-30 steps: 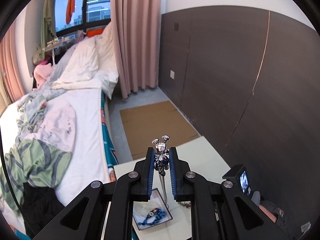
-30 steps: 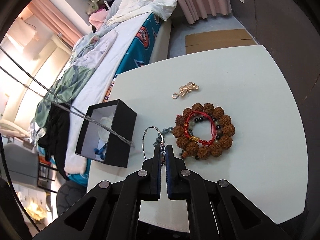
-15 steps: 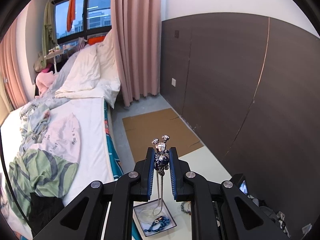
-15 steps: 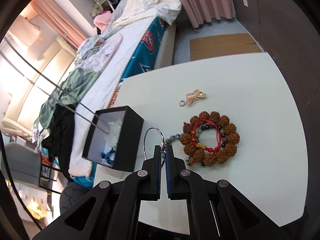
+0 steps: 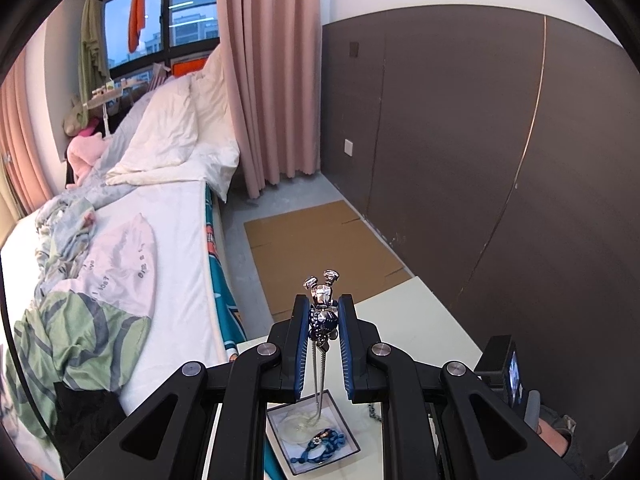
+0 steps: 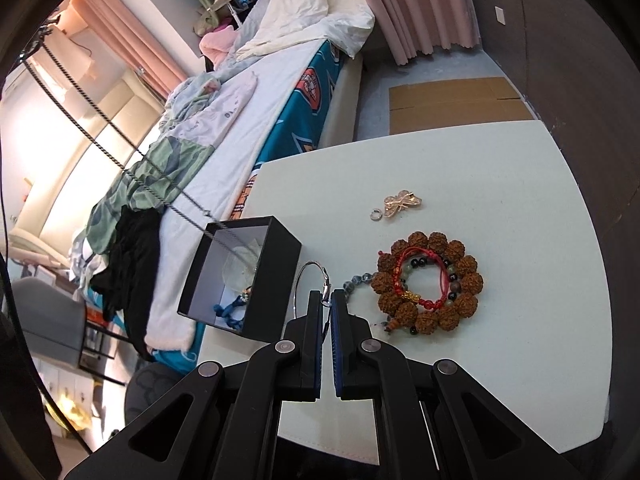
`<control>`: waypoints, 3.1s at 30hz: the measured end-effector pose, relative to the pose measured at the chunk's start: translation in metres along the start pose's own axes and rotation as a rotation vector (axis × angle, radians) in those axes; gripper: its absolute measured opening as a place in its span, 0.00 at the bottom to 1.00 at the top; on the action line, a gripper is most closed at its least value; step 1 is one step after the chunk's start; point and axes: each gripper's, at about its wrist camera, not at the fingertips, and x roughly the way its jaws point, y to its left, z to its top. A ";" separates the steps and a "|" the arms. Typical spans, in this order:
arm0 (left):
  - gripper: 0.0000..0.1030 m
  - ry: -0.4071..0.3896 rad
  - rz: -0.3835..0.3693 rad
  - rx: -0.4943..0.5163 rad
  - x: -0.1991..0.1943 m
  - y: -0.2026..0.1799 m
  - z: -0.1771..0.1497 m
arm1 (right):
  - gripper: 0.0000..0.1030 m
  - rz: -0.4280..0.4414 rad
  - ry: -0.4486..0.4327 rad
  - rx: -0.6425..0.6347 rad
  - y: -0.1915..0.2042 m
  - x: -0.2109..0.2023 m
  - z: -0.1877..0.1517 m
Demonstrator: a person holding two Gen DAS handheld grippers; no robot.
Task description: Organize jewelry
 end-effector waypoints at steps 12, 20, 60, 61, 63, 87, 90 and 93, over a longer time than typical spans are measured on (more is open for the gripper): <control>0.14 0.151 -0.026 -0.011 0.062 0.003 -0.049 | 0.06 0.003 -0.028 0.027 -0.004 -0.005 0.002; 0.15 0.269 -0.054 -0.060 0.111 0.009 -0.088 | 0.05 0.030 -0.054 0.009 0.003 -0.013 0.004; 0.49 0.253 -0.001 -0.232 0.037 0.093 -0.149 | 0.72 -0.006 0.016 0.007 0.061 0.043 0.023; 0.49 0.254 -0.003 -0.221 0.038 0.088 -0.147 | 0.72 -0.017 0.008 0.018 0.053 0.035 0.022; 0.49 0.255 -0.011 -0.199 0.042 0.079 -0.145 | 0.72 -0.033 -0.005 0.031 0.043 0.024 0.022; 0.37 0.407 -0.132 -0.006 0.143 -0.057 -0.120 | 0.72 -0.137 -0.050 0.237 -0.091 -0.045 -0.008; 0.31 0.444 -0.136 -0.011 0.161 -0.067 -0.120 | 0.72 -0.134 -0.059 0.251 -0.099 -0.051 -0.010; 0.25 0.474 -0.123 -0.005 0.178 -0.075 -0.120 | 0.72 -0.133 -0.068 0.261 -0.106 -0.055 -0.011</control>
